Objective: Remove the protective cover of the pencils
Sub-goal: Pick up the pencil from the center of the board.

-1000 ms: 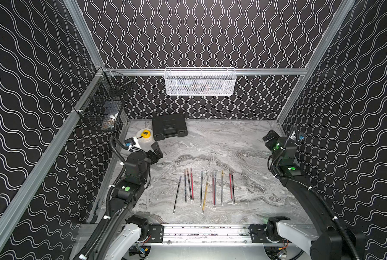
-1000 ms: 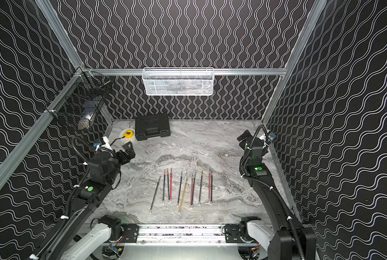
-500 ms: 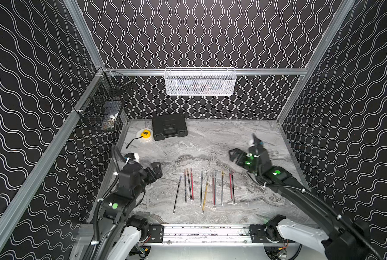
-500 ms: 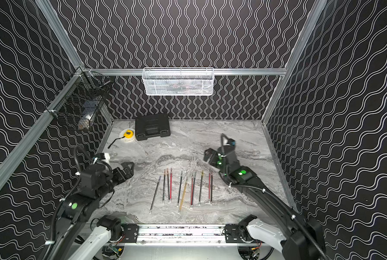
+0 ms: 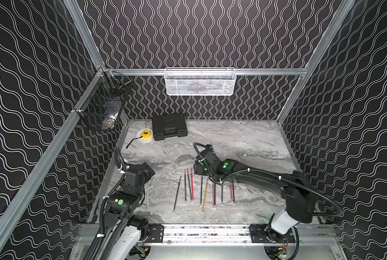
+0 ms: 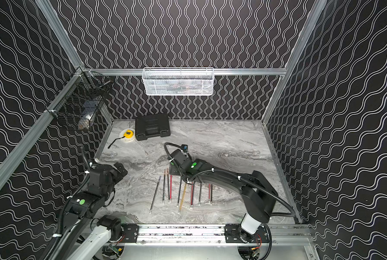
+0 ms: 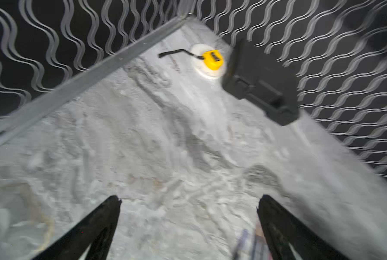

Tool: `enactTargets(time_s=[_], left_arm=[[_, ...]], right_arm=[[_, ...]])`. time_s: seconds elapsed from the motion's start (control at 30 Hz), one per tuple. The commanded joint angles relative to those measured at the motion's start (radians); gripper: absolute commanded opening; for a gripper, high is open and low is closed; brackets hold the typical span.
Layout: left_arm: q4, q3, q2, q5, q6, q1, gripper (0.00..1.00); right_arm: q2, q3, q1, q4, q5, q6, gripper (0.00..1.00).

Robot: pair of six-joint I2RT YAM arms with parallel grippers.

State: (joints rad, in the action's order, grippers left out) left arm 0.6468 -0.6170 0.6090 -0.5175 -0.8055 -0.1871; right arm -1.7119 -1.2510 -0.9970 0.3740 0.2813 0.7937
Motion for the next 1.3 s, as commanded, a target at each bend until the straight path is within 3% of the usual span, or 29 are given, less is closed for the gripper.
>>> enactTargets(time_s=[0.0,0.07,0.17,0.3,0.43,0.63,1.03,1.27], left_arm=[[0.025,0.037,0.084,-0.184,-0.042,0.002,0.99],[0.028,0.035,0.158,-0.194,-0.071,0.002,0.99],[-0.037,0.028,0.193,-0.133,-0.008,0.002,0.99],[-0.106,0.112,0.054,-0.094,0.016,0.003,0.99],[-0.07,0.155,-0.099,-0.088,0.017,0.005,0.99],[-0.02,0.16,-0.171,-0.108,-0.002,0.005,0.99],[0.044,0.164,-0.26,-0.126,-0.024,0.005,0.99],[0.047,0.162,-0.259,-0.133,-0.03,0.005,0.99]], right_arm=[[-0.069,-0.052,-0.04,0.06,0.006,0.036,0.63],[-0.101,-0.074,-0.086,0.071,0.03,0.056,0.59],[-0.137,-0.095,-0.164,0.086,0.106,0.099,0.56],[-0.188,-0.13,-0.217,0.124,0.158,0.156,0.47],[-0.24,-0.176,-0.274,0.155,0.199,0.179,0.48],[-0.376,-0.284,-0.332,0.232,0.206,0.19,0.48],[-0.513,-0.402,-0.361,0.334,0.267,0.185,0.45],[-0.543,-0.414,-0.361,0.361,0.271,0.18,0.3]])
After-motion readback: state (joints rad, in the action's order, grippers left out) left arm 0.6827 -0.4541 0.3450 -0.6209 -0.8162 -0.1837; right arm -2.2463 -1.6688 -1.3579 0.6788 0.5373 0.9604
